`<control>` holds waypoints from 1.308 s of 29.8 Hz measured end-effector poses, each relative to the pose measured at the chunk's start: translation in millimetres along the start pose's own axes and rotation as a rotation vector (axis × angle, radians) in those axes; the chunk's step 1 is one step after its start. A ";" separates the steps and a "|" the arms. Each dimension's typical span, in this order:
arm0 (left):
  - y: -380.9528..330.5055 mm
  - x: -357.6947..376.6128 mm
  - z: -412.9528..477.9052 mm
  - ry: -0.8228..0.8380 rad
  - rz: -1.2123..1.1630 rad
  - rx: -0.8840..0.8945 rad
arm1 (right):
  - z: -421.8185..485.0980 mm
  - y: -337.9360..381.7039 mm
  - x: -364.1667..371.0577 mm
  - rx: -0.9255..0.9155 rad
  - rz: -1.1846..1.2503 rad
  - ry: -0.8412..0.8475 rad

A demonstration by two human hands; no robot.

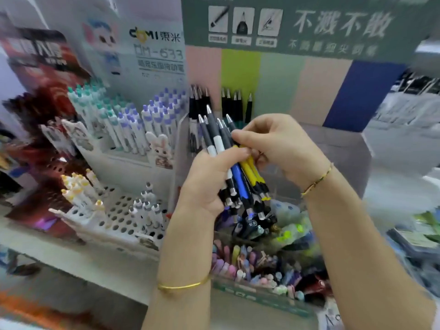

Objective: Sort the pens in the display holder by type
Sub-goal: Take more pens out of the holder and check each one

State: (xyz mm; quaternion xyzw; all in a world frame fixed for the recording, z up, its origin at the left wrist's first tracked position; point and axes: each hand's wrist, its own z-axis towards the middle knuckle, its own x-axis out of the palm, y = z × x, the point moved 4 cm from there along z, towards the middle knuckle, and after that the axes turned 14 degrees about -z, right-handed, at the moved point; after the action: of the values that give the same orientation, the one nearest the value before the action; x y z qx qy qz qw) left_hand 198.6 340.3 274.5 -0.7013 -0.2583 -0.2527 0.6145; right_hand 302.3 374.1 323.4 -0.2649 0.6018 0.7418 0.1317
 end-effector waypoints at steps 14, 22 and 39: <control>-22.0 -3.9 32.1 -0.087 0.037 0.026 | 30.5 9.4 -41.7 -0.171 -0.115 -0.570; -23.0 -1.0 32.9 -0.046 -0.030 0.007 | 25.7 13.5 -53.6 -0.264 -0.369 -0.884; -17.5 2.7 30.0 0.008 -0.106 0.015 | 44.5 -3.9 -26.6 0.230 -0.899 -0.426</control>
State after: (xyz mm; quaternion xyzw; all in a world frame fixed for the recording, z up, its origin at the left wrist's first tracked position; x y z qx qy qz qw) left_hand 189.9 372.2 285.6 -0.6807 -0.2946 -0.2860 0.6067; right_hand 315.8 421.2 340.8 -0.3245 0.4660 0.5783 0.5858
